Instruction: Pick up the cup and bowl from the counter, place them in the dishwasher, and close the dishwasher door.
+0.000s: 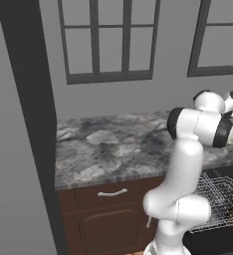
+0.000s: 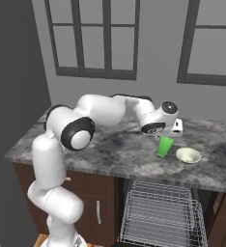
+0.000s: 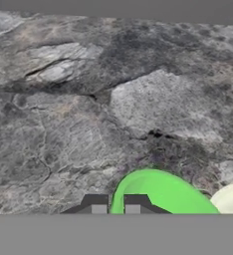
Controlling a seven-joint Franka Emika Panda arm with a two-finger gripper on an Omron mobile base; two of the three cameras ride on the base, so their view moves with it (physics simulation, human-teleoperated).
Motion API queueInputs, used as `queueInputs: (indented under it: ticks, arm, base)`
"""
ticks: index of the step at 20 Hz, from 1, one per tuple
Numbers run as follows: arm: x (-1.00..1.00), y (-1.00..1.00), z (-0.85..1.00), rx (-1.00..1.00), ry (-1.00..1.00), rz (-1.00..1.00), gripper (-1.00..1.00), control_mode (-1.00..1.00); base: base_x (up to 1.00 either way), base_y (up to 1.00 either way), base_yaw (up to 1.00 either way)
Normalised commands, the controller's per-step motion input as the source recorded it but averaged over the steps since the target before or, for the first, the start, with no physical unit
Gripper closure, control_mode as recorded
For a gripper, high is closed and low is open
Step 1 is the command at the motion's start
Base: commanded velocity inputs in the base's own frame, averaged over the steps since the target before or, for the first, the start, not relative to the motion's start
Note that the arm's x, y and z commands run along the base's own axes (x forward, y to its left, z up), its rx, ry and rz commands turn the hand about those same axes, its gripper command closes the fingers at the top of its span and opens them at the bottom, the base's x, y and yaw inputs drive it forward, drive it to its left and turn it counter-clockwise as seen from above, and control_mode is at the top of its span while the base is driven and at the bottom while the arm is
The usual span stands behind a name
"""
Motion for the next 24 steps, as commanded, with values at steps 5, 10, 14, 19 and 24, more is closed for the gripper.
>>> queueInputs:
  ticks: [5, 10, 14, 19, 24]
  arm:
    - [-0.21, 0.0, 0.47, 0.11, 0.0, 0.0, 1.0, -1.0]
    - [-0.39, 0.0, 0.3, 0.21, 0.0, 0.0, 1.0, -1.0]
    - [-0.55, 0.0, 0.07, 0.21, -0.01, 0.0, 1.0, -1.0]
    - [-0.68, 0.01, 0.0, 0.13, -0.03, 0.0, 1.0, -1.0]
    - [-0.7, 0.1, 0.0, 0.05, -0.03, 0.0, 1.0, -1.0]
  base:
    - [0.0, 0.0, 0.0]
    - [0.0, 0.0, 0.0]
    - [0.0, 0.0, 0.0]
    - [0.0, 0.0, 0.0]
    - [0.0, 0.0, 0.0]
